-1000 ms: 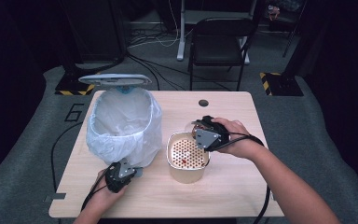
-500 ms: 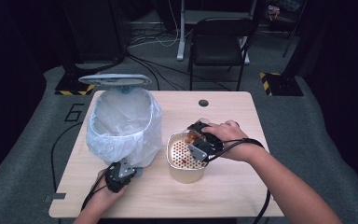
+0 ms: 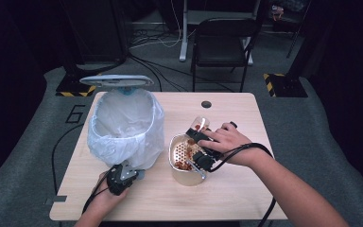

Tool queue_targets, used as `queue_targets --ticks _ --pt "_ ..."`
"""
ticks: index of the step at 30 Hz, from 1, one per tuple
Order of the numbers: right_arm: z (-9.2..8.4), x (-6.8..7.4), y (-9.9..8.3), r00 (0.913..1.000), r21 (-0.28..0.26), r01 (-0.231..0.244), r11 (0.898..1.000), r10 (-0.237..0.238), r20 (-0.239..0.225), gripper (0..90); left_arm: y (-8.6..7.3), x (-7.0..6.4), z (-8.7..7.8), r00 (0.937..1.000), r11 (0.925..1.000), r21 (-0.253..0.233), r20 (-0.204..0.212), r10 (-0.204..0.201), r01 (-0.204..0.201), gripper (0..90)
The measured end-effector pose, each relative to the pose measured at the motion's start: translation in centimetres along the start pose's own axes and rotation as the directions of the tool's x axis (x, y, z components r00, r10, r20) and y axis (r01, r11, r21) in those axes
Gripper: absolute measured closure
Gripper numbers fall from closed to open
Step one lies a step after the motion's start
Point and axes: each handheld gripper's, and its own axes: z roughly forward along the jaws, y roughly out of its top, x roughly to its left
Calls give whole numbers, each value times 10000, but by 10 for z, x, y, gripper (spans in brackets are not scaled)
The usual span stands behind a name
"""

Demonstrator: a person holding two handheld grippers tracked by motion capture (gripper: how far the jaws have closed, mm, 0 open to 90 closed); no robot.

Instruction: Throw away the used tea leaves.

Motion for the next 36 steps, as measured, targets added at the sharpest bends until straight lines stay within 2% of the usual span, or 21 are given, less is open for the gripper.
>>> queue_targets --ticks 3,4,6,7,8,9,10,12,13,14,18,22,24,27,32,36 --pt "0 6 5 9983 196 400 9990 -408 425 497 0 0 0 10000 10000 -6 1 7 -7 900" --pt "-1 5 6 9929 296 1161 9928 -1168 217 497 0 0 0 10000 10000 -8 -1 1 -1 900" --pt "-1 8 9 9859 468 1613 9858 -1631 376 498 0 0 0 10000 10000 -10 4 -9 9 900" --pt "1 13 11 9793 569 1829 9815 -1869 771 498 0 0 0 10000 10000 -10 3 0 0 900" --pt "1 13 11 9793 569 1829 9815 -1869 771 498 0 0 0 10000 10000 -6 0 2 -2 900" --pt "2 18 12 9872 493 1089 9928 -1138 1115 498 0 0 0 10000 10000 -2 1 -4 4 900" --pt "2 20 14 9845 549 1043 9930 -1109 1360 498 0 -1 0 9999 9999 -19 17 -118 118 900" --pt "0 17 13 9754 726 1737 9821 -1817 1245 497 0 0 0 10000 10000 -3 4 10 -10 900" --pt "-1 20 14 9834 817 1128 9902 -1230 1332 497 0 -1 0 9999 9999 -19 19 -124 124 900" --pt "0 21 15 9817 736 978 9925 -1083 1564 498 0 -1 0 9999 9999 -18 18 -120 120 900" --pt "-1 19 15 9733 872 1567 9838 -1688 1557 497 0 -1 0 9999 9999 -23 20 -128 128 900" --pt "-1 19 14 9774 793 1150 9902 -1270 1690 497 0 -1 0 9999 9999 -21 20 -115 115 900" --pt "-1 20 14 9769 811 1139 9902 -1265 1724 497 0 -1 0 9999 9999 -43 10 -124 124 900" --pt "0 21 14 9700 990 1655 9812 -1801 1632 496 0 -1 0 9999 9999 -34 15 -124 124 900" --pt "1 22 16 9641 1088 1948 9748 -2107 1614 497 0 -1 0 9999 9999 -22 22 -123 123 900" --pt "2 22 17 9610 1167 1984 9731 -2166 1720 497 0 -1 0 9999 9999 -25 20 -122 122 900"
